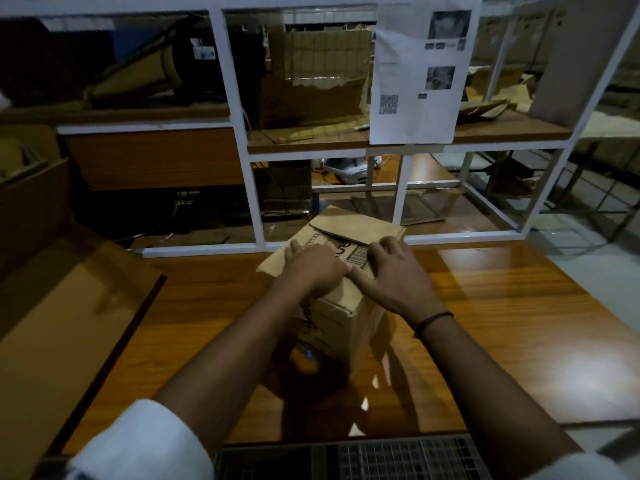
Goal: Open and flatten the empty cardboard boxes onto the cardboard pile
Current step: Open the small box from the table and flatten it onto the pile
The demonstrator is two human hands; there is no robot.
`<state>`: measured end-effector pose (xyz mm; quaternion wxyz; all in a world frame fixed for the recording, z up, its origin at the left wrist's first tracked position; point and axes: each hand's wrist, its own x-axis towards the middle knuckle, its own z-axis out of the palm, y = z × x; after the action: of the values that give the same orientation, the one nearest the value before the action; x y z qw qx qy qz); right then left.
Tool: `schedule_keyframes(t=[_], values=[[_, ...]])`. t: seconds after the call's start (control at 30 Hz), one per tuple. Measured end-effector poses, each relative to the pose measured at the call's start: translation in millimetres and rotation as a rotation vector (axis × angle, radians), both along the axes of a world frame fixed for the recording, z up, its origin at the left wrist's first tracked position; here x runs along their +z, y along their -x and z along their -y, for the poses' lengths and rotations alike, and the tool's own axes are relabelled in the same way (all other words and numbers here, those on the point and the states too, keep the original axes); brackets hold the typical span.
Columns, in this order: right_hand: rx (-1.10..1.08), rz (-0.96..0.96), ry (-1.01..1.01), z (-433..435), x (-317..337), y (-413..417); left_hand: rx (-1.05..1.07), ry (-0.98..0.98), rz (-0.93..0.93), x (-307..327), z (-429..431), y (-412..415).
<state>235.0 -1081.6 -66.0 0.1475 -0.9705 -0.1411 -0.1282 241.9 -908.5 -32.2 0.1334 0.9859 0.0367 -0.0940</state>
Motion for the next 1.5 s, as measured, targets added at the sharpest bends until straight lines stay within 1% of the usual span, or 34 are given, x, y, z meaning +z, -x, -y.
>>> schedule_keyframes(t=[0.03,0.07,0.1,0.17,0.2,0.33,0.37,0.43,0.5,0.53,0.57,0.63,0.77,0.83,0.9,0.97,1.03,1.13,1.23,1.3,1.4,1.5], values=[[-0.017,0.005,0.015,-1.2,-1.0,2.5,0.051,0.017,-0.01,-3.2,12.7,1.1],[-0.036,0.007,0.035,-1.1,-0.9,5.9,0.104,0.048,0.02,-6.6,22.4,4.8],[-0.055,0.009,0.059,-0.1,0.8,10.1,0.125,0.069,0.093,-10.8,27.5,8.4],[-0.102,0.022,0.126,4.4,6.6,22.2,0.061,0.098,0.244,-17.0,27.9,13.1],[-0.13,0.025,0.161,6.2,9.5,30.1,0.014,0.132,0.289,-20.4,23.6,11.3],[-0.186,0.037,0.238,0.7,13.3,68.0,-0.203,0.236,0.34,-30.7,-7.3,-7.0],[-0.157,0.075,0.232,-2.5,13.4,76.6,-0.255,0.24,0.339,-31.0,-14.2,-10.8],[0.004,0.118,0.215,-6.8,12.0,87.1,-0.326,0.242,0.339,-29.6,-23.8,-14.5],[0.168,0.042,0.199,-10.0,13.0,90.4,-0.352,0.243,0.355,-28.2,-29.2,-16.4],[0.193,0.0,0.178,-11.0,12.9,88.9,-0.358,0.24,0.354,-27.3,-30.2,-17.0],[0.179,-0.017,0.148,-11.3,11.9,84.9,-0.367,0.234,0.353,-26.7,-30.8,-17.5],[0.078,0.001,0.105,-8.5,9.9,73.5,-0.388,0.229,0.345,-25.0,-31.9,-17.6],[-0.206,-0.003,0.127,16.3,13.9,45.8,-0.408,0.235,0.326,-22.2,-36.2,-19.9],[-0.303,-0.01,0.137,31.7,14.3,34.9,-0.419,0.239,0.312,-21.9,-37.5,-21.5],[-0.333,-0.081,0.056,43.2,10.4,26.6,-0.43,0.247,0.313,-21.8,-37.7,-22.8],[-0.301,-0.145,-0.113,48.4,4.7,22.5,-0.44,0.256,0.324,-21.8,-38.2,-24.1],[-0.257,-0.139,-0.265,49.0,-2.2,22.6,-0.444,0.256,0.33,-22.3,-38.9,-24.9],[-0.239,-0.098,-0.401,47.3,-9.5,24.8,-0.442,0.265,0.351,-21.7,-38.4,-24.6],[-0.299,-0.09,-0.469,48.3,-13.0,24.4,-0.465,0.271,0.388,-21.1,-38.5,-22.3],[-0.332,-0.078,-0.475,51.4,-13.6,24.3,-0.479,0.258,0.382,-21.3,-39.9,-23.2],[-0.271,-0.076,-0.41,59.3,-13.8,18.6,-0.473,0.213,0.388,-15.3,-40.1,-24.7],[-0.177,-0.126,-0.462,68.7,0.2,11.1,-0.443,0.106,0.513,-3.4,-37.7,-24.4]])
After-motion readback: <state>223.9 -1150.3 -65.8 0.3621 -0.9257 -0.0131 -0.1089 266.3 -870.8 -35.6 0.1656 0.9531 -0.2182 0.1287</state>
